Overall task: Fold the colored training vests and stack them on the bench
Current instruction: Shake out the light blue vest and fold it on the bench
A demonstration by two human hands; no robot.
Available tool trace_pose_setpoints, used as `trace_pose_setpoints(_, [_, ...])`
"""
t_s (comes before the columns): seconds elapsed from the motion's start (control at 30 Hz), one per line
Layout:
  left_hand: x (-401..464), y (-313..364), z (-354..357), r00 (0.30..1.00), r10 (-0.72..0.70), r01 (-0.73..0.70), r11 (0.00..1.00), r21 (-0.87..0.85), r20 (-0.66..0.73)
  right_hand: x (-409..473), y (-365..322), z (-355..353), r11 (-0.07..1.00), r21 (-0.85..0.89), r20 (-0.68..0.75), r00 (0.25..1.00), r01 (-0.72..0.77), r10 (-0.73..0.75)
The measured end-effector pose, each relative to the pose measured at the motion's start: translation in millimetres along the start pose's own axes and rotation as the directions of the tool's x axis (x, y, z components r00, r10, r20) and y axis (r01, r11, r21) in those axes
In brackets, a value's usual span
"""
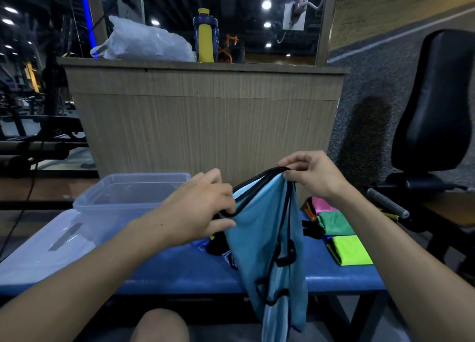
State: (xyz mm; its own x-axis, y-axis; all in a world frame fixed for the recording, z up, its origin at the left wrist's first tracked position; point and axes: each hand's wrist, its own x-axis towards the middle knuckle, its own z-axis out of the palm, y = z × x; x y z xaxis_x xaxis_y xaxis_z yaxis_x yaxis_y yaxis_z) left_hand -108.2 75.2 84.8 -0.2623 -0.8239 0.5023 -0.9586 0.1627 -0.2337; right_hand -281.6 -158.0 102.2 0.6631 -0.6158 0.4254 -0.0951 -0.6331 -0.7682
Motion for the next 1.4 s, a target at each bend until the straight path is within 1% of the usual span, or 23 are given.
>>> trace_pose_setpoints(0.07, [-1, 4, -12, 0.995, -0.044, 0.071, 0.944, -0.323, 0.091, -2, -1, -8, 0.995, 0.094, 0.06, 0.997, -0.045, 0.039])
trace_pose_setpoints(0.13, [1, 10, -22, 0.99, -0.036, 0.101, 0.854, -0.511, 0.137, -4, -2, -11, 0.986, 0.149, 0.131, 0.99, -0.071, 0.051])
trace_pose_setpoints(0.23, [3, 19, -33, 0.983, 0.019, 0.103, 0.766, -0.634, 0.182, -5, -5, -8, 0.977, 0.196, 0.222, 0.974, -0.081, 0.036])
trace_pose_setpoints(0.3, [5, 22, -39, 0.968, 0.03, 0.16, 0.69, -0.706, 0.248, -4, -6, -3, 0.976, 0.203, 0.249, 0.968, -0.075, 0.022])
trace_pose_setpoints(0.33, [6, 23, -41, 0.96, 0.037, 0.177, 0.69, -0.702, 0.278, -3, -7, -1, 0.977, 0.2, 0.255, 0.967, -0.073, 0.02])
trace_pose_setpoints(0.43, [9, 20, -46, 0.965, 0.093, 0.056, 0.841, -0.538, 0.244, -2, -7, 4, 0.98, 0.19, 0.267, 0.963, -0.068, 0.015])
trace_pose_setpoints(0.5, [11, 17, -51, 0.974, 0.073, -0.02, 0.97, -0.242, 0.214, -2, -6, 4, 0.974, 0.213, 0.272, 0.962, -0.079, 0.019])
trace_pose_setpoints(0.57, [11, 9, -53, 0.966, -0.073, 0.052, 0.994, 0.091, 0.249, -1, -4, 0, 0.959, 0.261, 0.286, 0.958, -0.107, 0.029])
trace_pose_setpoints(0.6, [10, 3, -55, 0.956, -0.135, 0.095, 0.982, 0.162, 0.261, -1, -3, -3, 0.948, 0.292, 0.302, 0.952, -0.13, 0.037])
trace_pose_setpoints(0.63, [8, -2, -58, 0.951, -0.15, 0.109, 0.981, 0.159, 0.271, -1, -2, -5, 0.931, 0.33, 0.319, 0.947, -0.157, 0.047])
trace_pose_setpoints(0.67, [6, -8, -60, 0.95, -0.136, 0.118, 0.99, 0.079, 0.282, -1, -1, -7, 0.909, 0.373, 0.331, 0.942, -0.187, 0.058])
trace_pose_setpoints(0.73, [2, -14, -63, 0.959, -0.083, 0.151, 0.959, -0.241, 0.27, -1, 3, -11, 0.865, 0.444, 0.353, 0.933, -0.233, 0.07])
trace_pose_setpoints(0.8, [-1, -12, -65, 0.958, -0.068, 0.215, 0.811, -0.543, 0.279, -2, 5, -11, 0.845, 0.468, 0.39, 0.918, -0.258, 0.065])
trace_pose_setpoints(0.87, [-1, -9, -68, 0.94, -0.075, 0.295, 0.671, -0.68, 0.334, -1, 6, -9, 0.834, 0.479, 0.421, 0.905, -0.274, 0.055])
trace_pose_setpoints(0.9, [-1, -10, -67, 0.932, -0.087, 0.318, 0.664, -0.676, 0.353, 0, 7, -9, 0.827, 0.489, 0.426, 0.903, -0.278, 0.051])
trace_pose_setpoints(0.93, [-1, -14, -64, 0.931, -0.112, 0.315, 0.728, -0.608, 0.349, 0, 6, -9, 0.82, 0.5, 0.425, 0.904, -0.278, 0.047])
trace_pose_setpoints(0.97, [-1, -20, -62, 0.935, -0.144, 0.288, 0.843, -0.455, 0.325, 1, 6, -9, 0.816, 0.509, 0.423, 0.905, -0.275, 0.042])
trace_pose_setpoints(1.0, [1, -25, -61, 0.939, -0.189, 0.261, 0.935, -0.24, 0.287, 1, 5, -9, 0.813, 0.515, 0.42, 0.907, -0.271, 0.036])
trace_pose_setpoints(1.03, [3, -29, -61, 0.94, -0.235, 0.255, 0.966, -0.051, 0.249, 2, 4, -10, 0.812, 0.519, 0.42, 0.907, -0.266, 0.029])
trace_pose_setpoints(1.07, [5, -33, -62, 0.935, -0.278, 0.273, 0.96, 0.054, 0.222, 2, 3, -10, 0.81, 0.526, 0.42, 0.907, -0.261, 0.02])
trace_pose_setpoints(1.2, [19, -45, -70, 0.909, -0.367, 0.338, 0.926, 0.167, 0.197, 1, -1, -9, 0.797, 0.555, 0.424, 0.906, -0.239, -0.024])
trace_pose_setpoints(1.3, [33, -51, -76, 0.916, -0.363, 0.315, 0.914, 0.257, 0.168, 1, -3, -9, 0.788, 0.574, 0.415, 0.909, -0.224, -0.044])
trace_pose_setpoints(1.4, [47, -51, -82, 0.927, -0.352, 0.303, 0.908, 0.288, 0.133, 2, -5, -3, 0.777, 0.599, 0.334, 0.942, -0.195, -0.02])
